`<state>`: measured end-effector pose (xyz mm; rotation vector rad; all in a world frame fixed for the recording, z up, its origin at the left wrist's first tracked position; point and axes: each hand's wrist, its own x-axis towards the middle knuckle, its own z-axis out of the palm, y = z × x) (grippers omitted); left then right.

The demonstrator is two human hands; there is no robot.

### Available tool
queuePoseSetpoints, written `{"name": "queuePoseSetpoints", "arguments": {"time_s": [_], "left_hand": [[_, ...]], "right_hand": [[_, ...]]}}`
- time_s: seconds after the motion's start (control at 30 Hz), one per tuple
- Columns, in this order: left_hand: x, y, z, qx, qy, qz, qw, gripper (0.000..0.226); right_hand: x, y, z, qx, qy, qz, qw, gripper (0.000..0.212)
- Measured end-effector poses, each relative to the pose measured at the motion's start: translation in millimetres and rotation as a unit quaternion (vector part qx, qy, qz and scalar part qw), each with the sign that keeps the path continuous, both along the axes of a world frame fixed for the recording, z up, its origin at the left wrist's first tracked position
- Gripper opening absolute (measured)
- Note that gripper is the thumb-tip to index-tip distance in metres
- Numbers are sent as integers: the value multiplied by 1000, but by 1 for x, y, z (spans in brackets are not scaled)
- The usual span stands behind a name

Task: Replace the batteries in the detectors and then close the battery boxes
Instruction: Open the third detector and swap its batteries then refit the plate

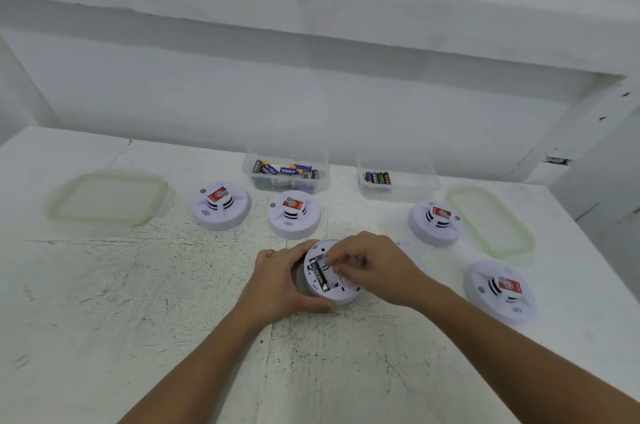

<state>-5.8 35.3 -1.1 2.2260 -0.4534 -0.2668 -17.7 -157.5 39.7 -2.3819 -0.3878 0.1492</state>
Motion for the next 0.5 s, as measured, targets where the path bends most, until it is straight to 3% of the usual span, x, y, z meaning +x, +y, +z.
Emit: {"name": "queuePoseSetpoints", "arguments": {"time_s": [0.1, 0.37, 0.5], "left_hand": [[0, 0, -2, -7, 8, 2, 1000, 84], [-1, 5, 3, -29, 34, -19, 999, 86], [-1, 6, 3, -27, 37, -13, 999, 86]], "right_hand": [[-1, 3, -8, -58, -48, 75, 994, 15], [2, 4, -1, -143, -75, 139, 977, 19], [8, 4, -3, -221, -138, 226, 939, 17]]}}
